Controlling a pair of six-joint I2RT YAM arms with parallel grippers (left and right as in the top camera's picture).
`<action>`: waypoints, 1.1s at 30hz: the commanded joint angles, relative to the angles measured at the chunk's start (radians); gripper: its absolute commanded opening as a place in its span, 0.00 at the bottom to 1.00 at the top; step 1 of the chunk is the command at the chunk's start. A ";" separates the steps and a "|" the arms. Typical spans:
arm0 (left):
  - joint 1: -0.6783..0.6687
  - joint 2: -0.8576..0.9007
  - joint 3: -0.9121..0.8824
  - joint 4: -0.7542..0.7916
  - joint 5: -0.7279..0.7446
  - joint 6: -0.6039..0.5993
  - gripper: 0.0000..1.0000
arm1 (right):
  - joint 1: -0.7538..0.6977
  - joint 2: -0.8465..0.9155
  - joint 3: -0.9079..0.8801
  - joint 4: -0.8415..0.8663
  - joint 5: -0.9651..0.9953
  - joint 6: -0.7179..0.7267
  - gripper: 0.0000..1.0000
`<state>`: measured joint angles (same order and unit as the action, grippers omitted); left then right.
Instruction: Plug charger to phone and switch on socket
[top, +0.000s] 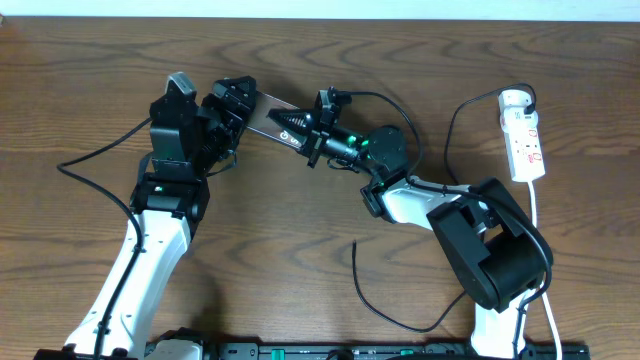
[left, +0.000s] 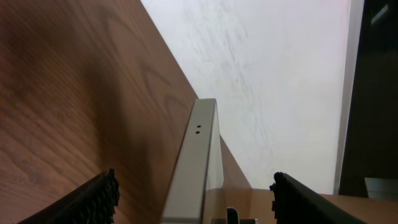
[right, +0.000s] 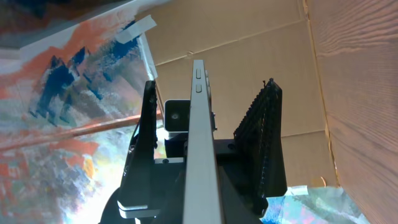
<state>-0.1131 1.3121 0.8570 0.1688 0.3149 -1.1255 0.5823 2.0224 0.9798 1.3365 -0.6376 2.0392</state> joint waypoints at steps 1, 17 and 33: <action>0.001 0.008 0.010 0.009 -0.014 0.011 0.77 | 0.009 -0.008 0.010 0.017 0.040 0.013 0.01; 0.001 0.008 0.010 0.008 -0.013 0.010 0.44 | 0.009 -0.008 0.010 0.018 0.025 0.012 0.01; 0.001 0.008 0.010 0.008 -0.014 0.010 0.08 | 0.009 -0.008 0.010 0.018 0.013 0.012 0.01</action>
<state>-0.1131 1.3128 0.8574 0.1913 0.3161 -1.1564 0.5823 2.0224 0.9794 1.3369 -0.6277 2.0888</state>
